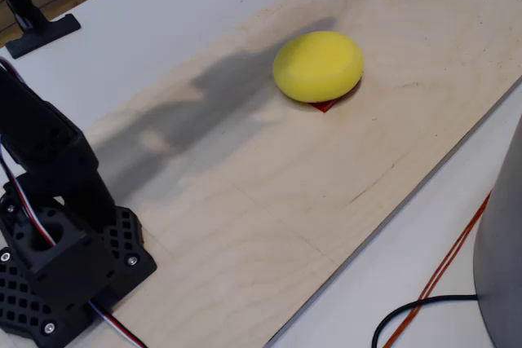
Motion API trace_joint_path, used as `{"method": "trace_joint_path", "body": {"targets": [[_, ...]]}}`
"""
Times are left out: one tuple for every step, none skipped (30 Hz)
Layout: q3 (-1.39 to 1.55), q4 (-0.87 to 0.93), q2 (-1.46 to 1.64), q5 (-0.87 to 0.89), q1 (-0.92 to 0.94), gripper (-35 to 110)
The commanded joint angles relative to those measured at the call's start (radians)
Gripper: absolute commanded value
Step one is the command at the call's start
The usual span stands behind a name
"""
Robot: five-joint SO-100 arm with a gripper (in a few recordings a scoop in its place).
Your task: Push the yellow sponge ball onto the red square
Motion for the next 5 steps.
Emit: {"method": "trace_joint_path", "body": {"targets": [[0.002, -0.020, 0.054, 0.006, 0.014, -1], [0.002, -0.020, 0.054, 0.006, 0.014, -1], [0.005, -0.020, 0.057, 0.006, 0.012, -1], [0.009, -0.020, 0.061, 0.006, 0.012, -1], [0.014, -0.021, 0.066, 0.008, 0.009, -1]]}}
